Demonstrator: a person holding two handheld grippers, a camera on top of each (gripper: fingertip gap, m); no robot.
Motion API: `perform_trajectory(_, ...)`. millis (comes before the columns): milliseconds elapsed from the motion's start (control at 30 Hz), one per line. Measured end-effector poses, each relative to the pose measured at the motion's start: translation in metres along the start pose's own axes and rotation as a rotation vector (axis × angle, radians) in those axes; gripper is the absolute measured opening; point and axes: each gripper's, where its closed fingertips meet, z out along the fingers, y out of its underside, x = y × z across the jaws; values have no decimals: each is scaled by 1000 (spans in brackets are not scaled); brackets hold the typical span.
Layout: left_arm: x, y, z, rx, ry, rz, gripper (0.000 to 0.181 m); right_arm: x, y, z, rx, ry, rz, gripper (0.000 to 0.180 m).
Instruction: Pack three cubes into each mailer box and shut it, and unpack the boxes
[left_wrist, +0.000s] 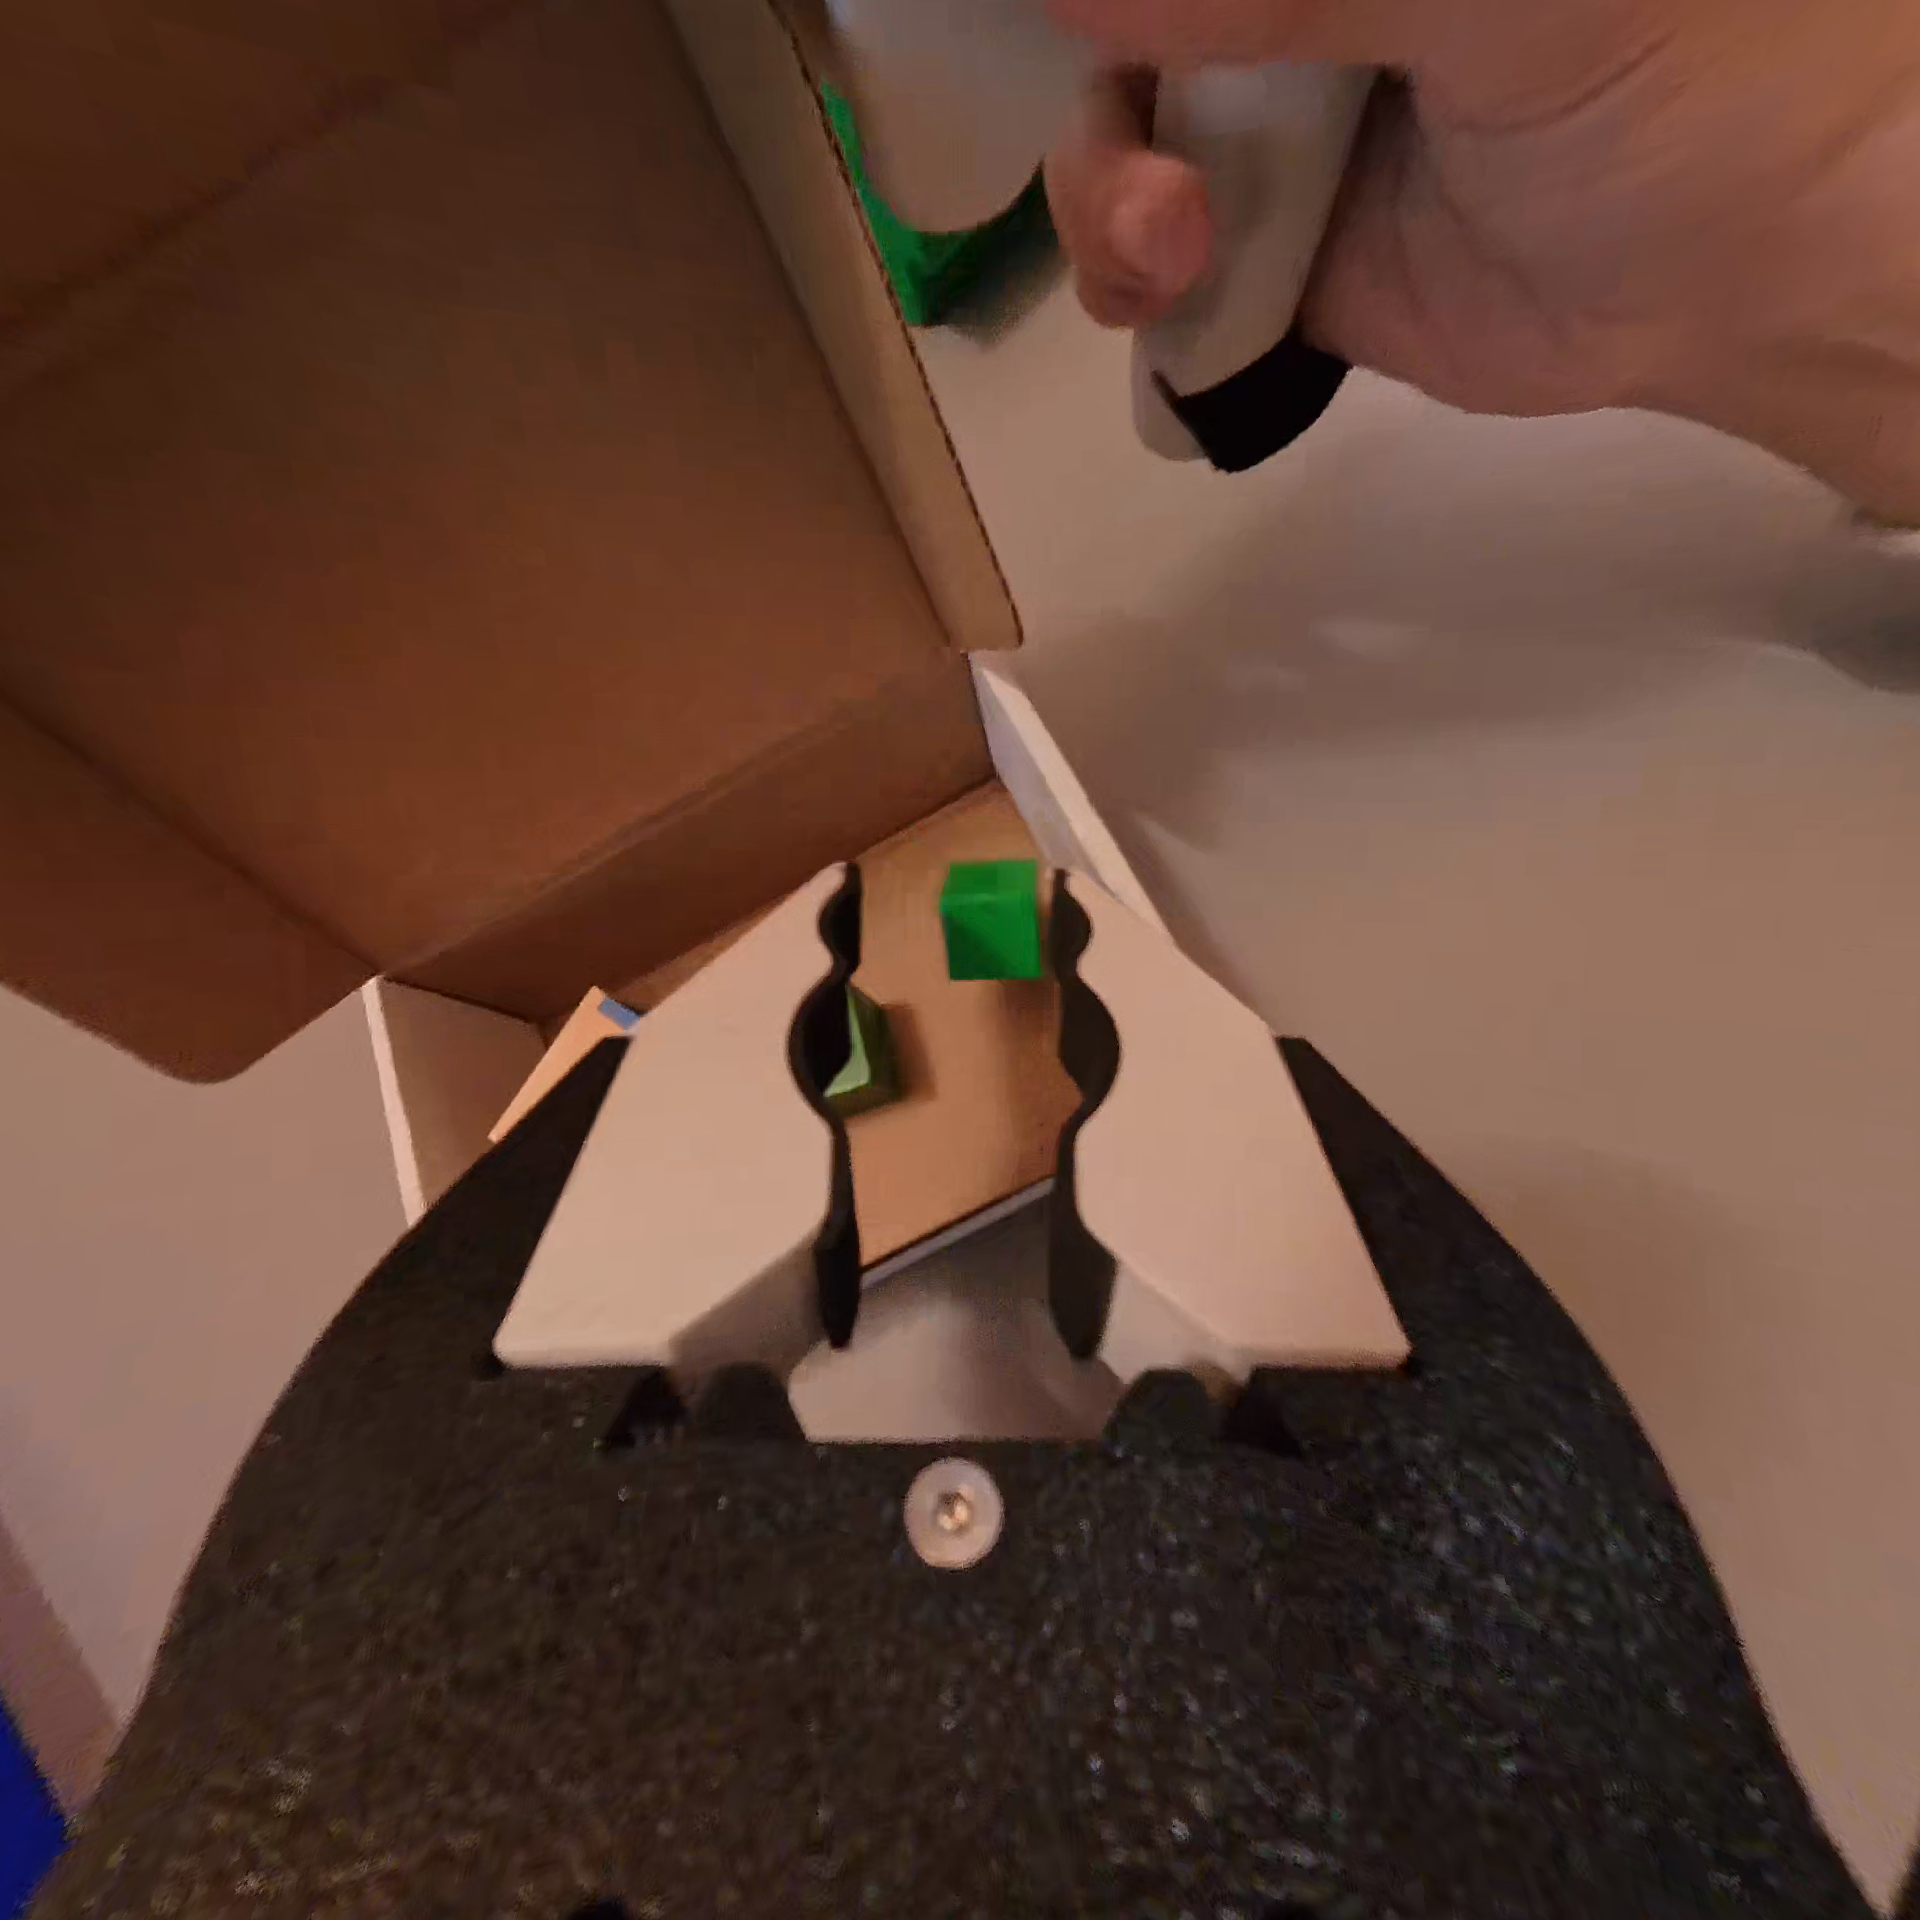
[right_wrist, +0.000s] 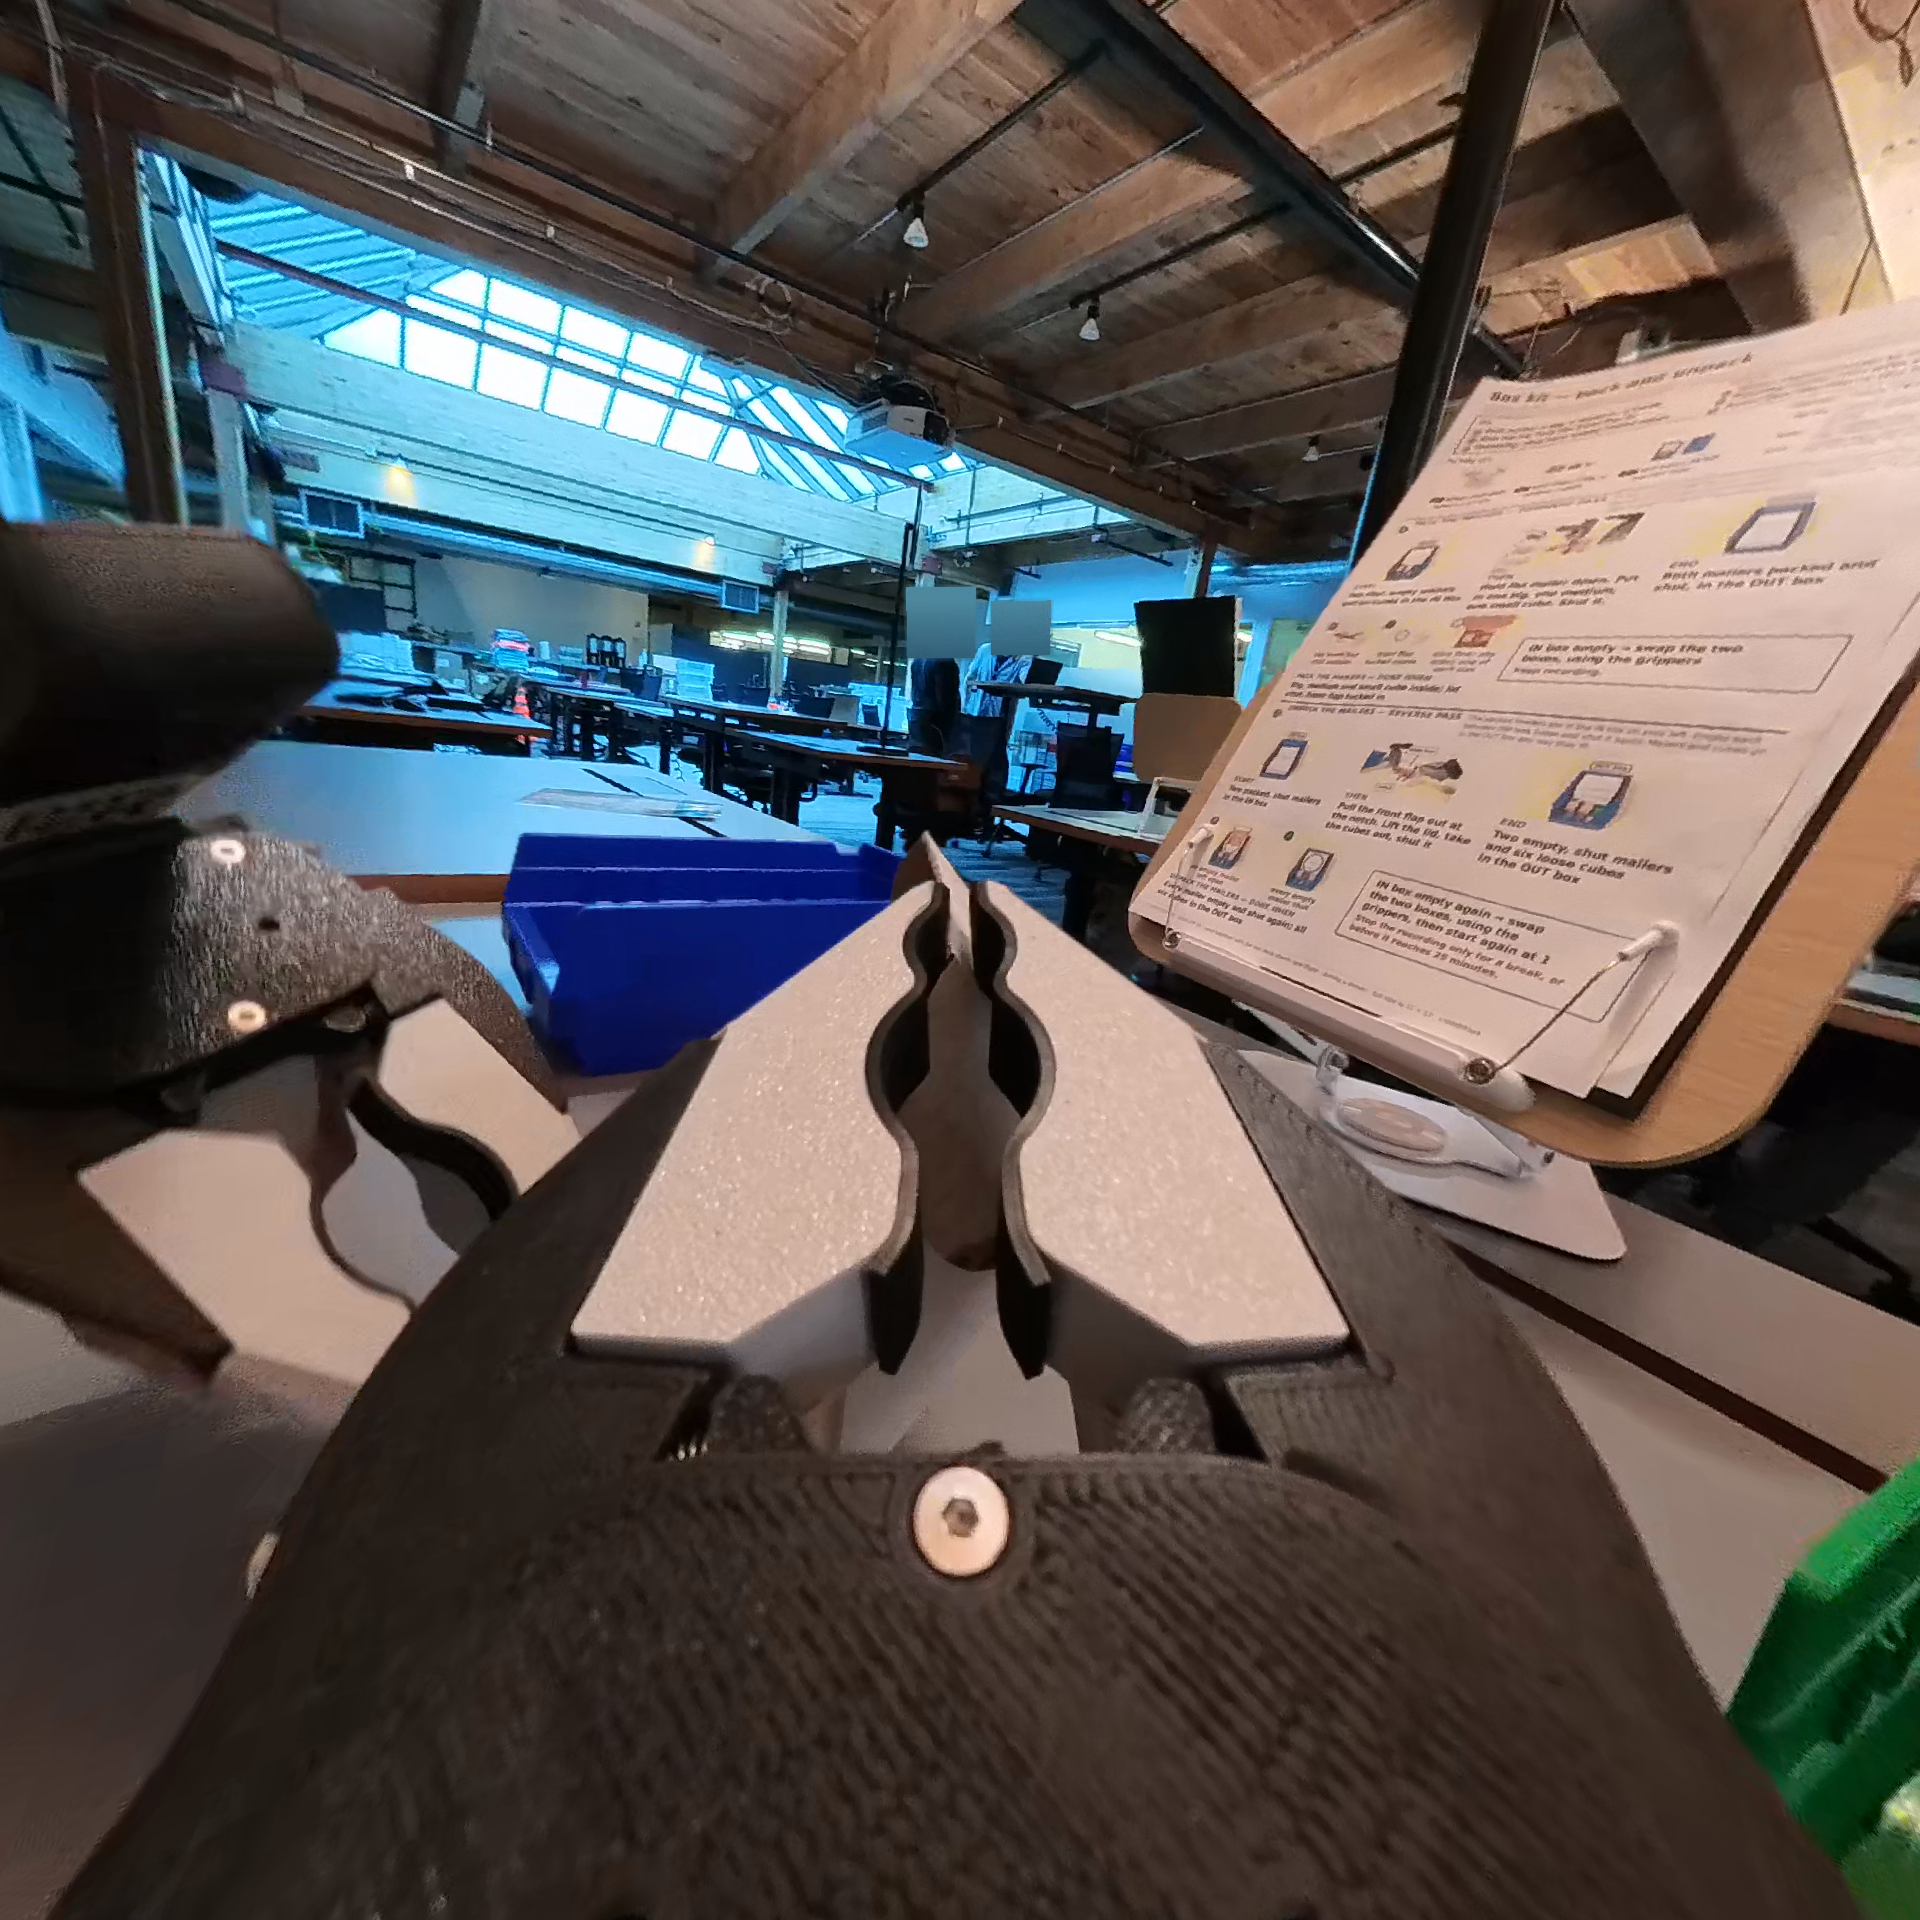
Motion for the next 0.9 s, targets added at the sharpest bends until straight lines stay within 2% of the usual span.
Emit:
perform_trajectory(67,-7,10,2,-16,-49,-14,47,-6,-2,4,-5,4,-17,2)
perform_trajectory(133,-12,16,-6,-1,-65,-41,52,-13,-5,6,-11,9,-42,2)
perform_trajectory(200,-15,16,-25,66,-72,-52,49,-20,-4,7,-39,18,-85,2)
perform_trajectory(267,-31,12,-55,168,-144,-51,39,-25,-3,7,-70,27,-130,2)
perform_trajectory(367,-82,12,-102,297,-352,-114,29,-29,-3,5,-101,54,-181,1)
perform_trajectory(433,-111,19,-114,296,-393,-202,30,-33,-4,5,-115,62,-196,1)
perform_trajectory(500,-127,18,-110,277,-350,-258,32,-29,-8,5,-133,119,-206,3)
perform_trajectory(600,-142,4,-87,228,-299,-242,35,-21,-17,-5,-179,261,-176,31)
perform_trajectory(700,-149,-4,-52,131,-244,-214,37,-15,-7,-29,-256,465,-50,36)
perform_trajectory(733,-150,-8,-43,115,-232,-212,36,-20,1,-33,-283,481,-12,39)
perform_trajectory(767,-151,-11,-38,101,-228,-212,33,-26,11,-35,-317,487,22,41)
perform_trajectory(833,-151,-16,-34,96,-229,-218,6,-39,29,-36,-383,478,66,50)
perform_trajectory(900,-147,-15,-35,99,-232,-251,3,-47,45,-38,-468,469,75,53)
